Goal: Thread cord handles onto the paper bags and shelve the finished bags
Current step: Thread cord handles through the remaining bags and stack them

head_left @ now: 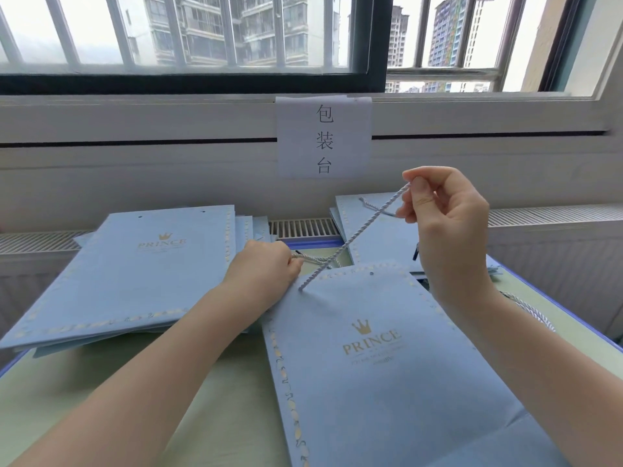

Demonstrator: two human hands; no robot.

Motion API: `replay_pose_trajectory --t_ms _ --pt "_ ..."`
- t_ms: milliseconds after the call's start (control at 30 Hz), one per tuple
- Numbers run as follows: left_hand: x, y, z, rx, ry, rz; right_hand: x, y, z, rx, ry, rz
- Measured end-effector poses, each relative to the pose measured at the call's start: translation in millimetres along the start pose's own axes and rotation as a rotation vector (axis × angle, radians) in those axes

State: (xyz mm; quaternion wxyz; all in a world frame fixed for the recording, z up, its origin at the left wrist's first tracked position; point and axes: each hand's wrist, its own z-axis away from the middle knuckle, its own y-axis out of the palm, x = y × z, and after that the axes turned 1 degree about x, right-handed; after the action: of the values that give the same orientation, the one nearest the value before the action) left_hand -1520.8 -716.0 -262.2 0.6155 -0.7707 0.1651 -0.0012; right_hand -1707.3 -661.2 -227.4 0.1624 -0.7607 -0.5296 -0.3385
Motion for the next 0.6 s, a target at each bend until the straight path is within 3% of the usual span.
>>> replay_pose_trajectory --t_ms 67,233,433,600 --pt "-3 -3 1 -0.024 0.051 0.034 0 0 1 0.013 -0.001 0.000" --pt "-27 -20 10 0.168 0.318 0.735 0 2 4 0.006 -0.011 -0.007" --pt "-24 -14 8 0.157 0.375 0.685 0 -8 -7 -0.131 -0.083 -0.021" --pt "-19 -13 7 0.129 0.278 0.678 -16 -12 -10 0.018 -0.076 0.174"
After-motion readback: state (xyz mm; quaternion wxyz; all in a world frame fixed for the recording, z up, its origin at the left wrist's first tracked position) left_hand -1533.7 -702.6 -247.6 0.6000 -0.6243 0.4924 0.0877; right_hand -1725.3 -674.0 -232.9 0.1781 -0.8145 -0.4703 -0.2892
